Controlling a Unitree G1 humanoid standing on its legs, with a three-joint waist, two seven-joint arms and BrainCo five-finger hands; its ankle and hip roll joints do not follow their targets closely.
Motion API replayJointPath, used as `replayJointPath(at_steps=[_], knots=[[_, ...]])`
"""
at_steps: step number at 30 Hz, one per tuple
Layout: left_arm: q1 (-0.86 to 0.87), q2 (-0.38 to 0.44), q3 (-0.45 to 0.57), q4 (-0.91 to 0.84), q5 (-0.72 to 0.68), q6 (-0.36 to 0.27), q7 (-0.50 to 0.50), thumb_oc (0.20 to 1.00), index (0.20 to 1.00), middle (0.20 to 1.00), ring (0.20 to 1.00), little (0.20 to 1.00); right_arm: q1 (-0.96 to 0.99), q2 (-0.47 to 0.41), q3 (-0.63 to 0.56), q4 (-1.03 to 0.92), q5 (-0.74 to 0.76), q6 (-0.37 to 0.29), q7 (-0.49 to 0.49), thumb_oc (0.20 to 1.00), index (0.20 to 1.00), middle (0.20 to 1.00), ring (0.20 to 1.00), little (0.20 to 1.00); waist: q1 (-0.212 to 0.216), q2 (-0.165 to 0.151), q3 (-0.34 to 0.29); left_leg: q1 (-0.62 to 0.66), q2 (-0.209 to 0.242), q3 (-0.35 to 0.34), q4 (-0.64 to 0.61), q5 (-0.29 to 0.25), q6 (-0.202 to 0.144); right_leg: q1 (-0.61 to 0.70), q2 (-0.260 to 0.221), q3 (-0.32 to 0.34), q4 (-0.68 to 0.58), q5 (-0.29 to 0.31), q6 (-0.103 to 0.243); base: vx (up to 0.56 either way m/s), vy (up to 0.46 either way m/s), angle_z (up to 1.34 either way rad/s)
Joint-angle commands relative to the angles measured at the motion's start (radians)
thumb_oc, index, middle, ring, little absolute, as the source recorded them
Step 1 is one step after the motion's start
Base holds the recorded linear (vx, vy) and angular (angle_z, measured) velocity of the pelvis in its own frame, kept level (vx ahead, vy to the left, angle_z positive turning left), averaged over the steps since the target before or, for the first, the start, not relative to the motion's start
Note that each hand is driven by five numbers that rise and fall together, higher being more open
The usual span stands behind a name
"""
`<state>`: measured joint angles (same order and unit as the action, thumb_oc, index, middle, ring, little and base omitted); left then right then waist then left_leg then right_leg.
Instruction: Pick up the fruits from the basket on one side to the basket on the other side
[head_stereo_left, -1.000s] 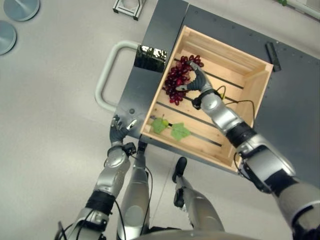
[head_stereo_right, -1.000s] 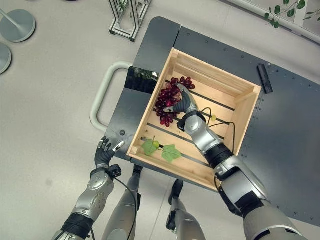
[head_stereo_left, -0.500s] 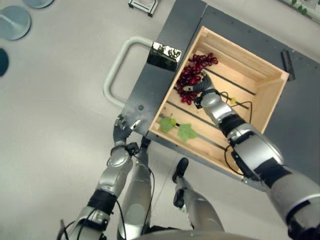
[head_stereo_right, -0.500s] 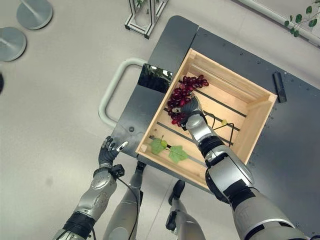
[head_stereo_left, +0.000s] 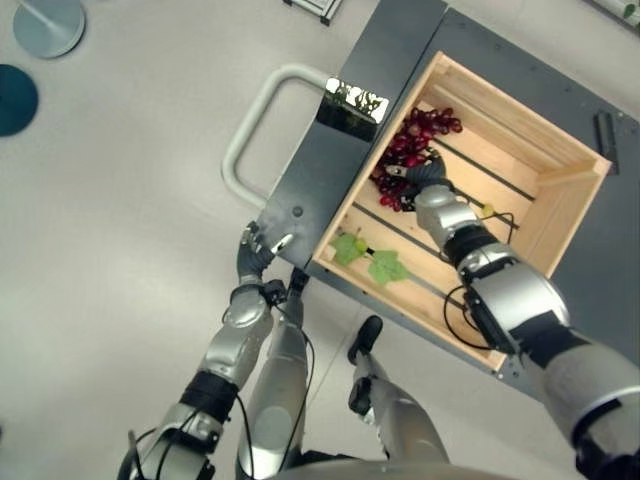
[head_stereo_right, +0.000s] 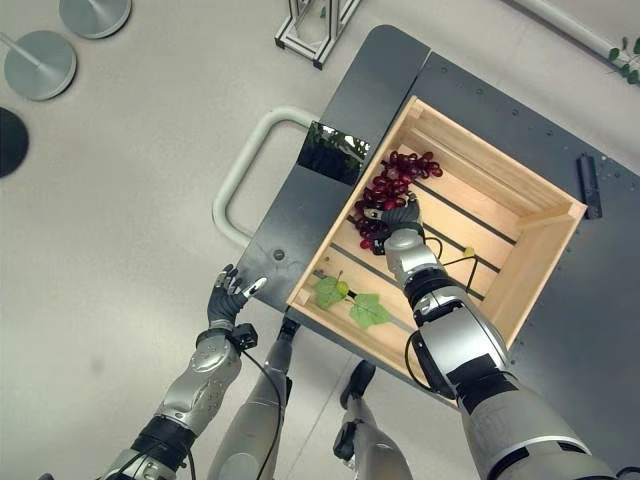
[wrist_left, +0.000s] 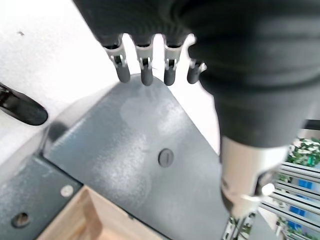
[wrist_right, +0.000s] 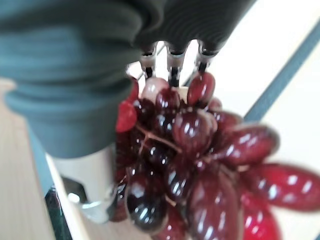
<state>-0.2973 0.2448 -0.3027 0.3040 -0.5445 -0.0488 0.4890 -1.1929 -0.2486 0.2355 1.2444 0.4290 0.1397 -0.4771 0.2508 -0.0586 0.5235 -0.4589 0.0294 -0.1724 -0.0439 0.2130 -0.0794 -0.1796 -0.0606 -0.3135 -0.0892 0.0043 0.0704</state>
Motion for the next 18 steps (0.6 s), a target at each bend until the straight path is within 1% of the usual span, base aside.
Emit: replayJointPath(at_steps=[1,4,5,8,10,16,17,18], knots=[[-0.038,-0.018,-0.034,-0.038,-0.023,-0.041,0.006,1.0,1.0,1.0,1.0,1.0,-0.035,-0.005,-0.009,-0.014,0.128,-0.061,-0.05,1.0,1.0,1.0,1.0,1.0,0.021,0.03,-0.004,0.04,0.004,0.021,0.007,-0.076,-0.035,-0.052,-0.129,0.034,0.085,0.012,0.118,0.01,0.017,0.03],[-0.047,-0.021,-0.04,-0.031,-0.034,-0.045,0.011,1.0,1.0,1.0,1.0,1.0,-0.026,0.025,-0.027,-0.029,0.188,-0.089,-0.057,1.0,1.0,1.0,1.0,1.0,0.024,0.035,-0.004,0.036,0.002,0.018,0.01,-0.077,-0.033,-0.053,-0.129,0.031,0.088,0.009,0.117,0.01,0.007,0.05],[-0.048,-0.02,-0.041,-0.029,-0.036,-0.047,0.012,1.0,1.0,1.0,1.0,1.0,-0.023,0.034,-0.021,-0.03,0.189,-0.089,-0.056,1.0,1.0,1.0,1.0,1.0,0.027,0.035,-0.004,0.035,0.001,0.017,0.011,-0.077,-0.033,-0.053,-0.13,0.031,0.089,0.009,0.118,0.0,0.0,0.0],[-0.052,-0.018,-0.046,-0.022,-0.036,-0.052,0.005,1.0,1.0,1.0,1.0,1.0,-0.021,0.062,0.025,-0.033,0.151,-0.074,-0.006,1.0,1.0,1.0,1.0,1.0,0.034,0.038,-0.004,0.034,-0.001,0.013,0.011,-0.078,-0.032,-0.052,-0.13,0.026,0.089,0.007,0.117,0.0,0.0,0.0],[-0.052,-0.016,-0.055,-0.032,-0.036,-0.061,0.003,1.0,1.0,1.0,1.0,1.0,-0.022,0.073,0.068,-0.031,0.096,-0.064,0.011,1.0,1.0,1.0,1.0,1.0,0.038,0.04,-0.004,0.031,-0.003,0.007,0.012,-0.078,-0.03,-0.052,-0.131,0.022,0.089,0.007,0.117,0.0,0.0,0.0],[-0.061,-0.013,-0.067,-0.039,-0.035,-0.061,0.002,1.0,1.0,1.0,1.0,1.0,-0.026,0.063,0.074,-0.017,0.064,-0.057,0.012,1.0,1.0,1.0,1.0,1.0,0.042,0.045,-0.004,0.021,-0.006,0.001,0.015,-0.076,-0.03,-0.057,-0.133,0.018,0.092,0.006,0.118,0.01,0.0,0.02],[-0.064,-0.014,-0.071,-0.039,-0.034,-0.061,0.002,1.0,1.0,1.0,1.0,1.0,-0.031,0.058,0.07,-0.016,0.064,-0.057,0.011,0.523,0.523,0.523,0.523,0.523,0.043,0.044,-0.004,0.017,-0.006,-0.001,0.014,-0.076,-0.03,-0.057,-0.133,0.017,0.09,0.005,0.118,0.0,0.0,0.0],[-0.066,-0.014,-0.073,-0.04,-0.033,-0.062,0.002,1.0,1.0,1.0,1.0,1.0,-0.032,0.058,0.068,-0.016,0.066,-0.06,0.01,0.2,0.2,0.2,0.2,0.2,0.043,0.044,-0.004,0.015,-0.007,-0.002,0.015,-0.077,-0.03,-0.06,-0.132,0.015,0.09,0.006,0.118,0.0,0.0,0.0]])
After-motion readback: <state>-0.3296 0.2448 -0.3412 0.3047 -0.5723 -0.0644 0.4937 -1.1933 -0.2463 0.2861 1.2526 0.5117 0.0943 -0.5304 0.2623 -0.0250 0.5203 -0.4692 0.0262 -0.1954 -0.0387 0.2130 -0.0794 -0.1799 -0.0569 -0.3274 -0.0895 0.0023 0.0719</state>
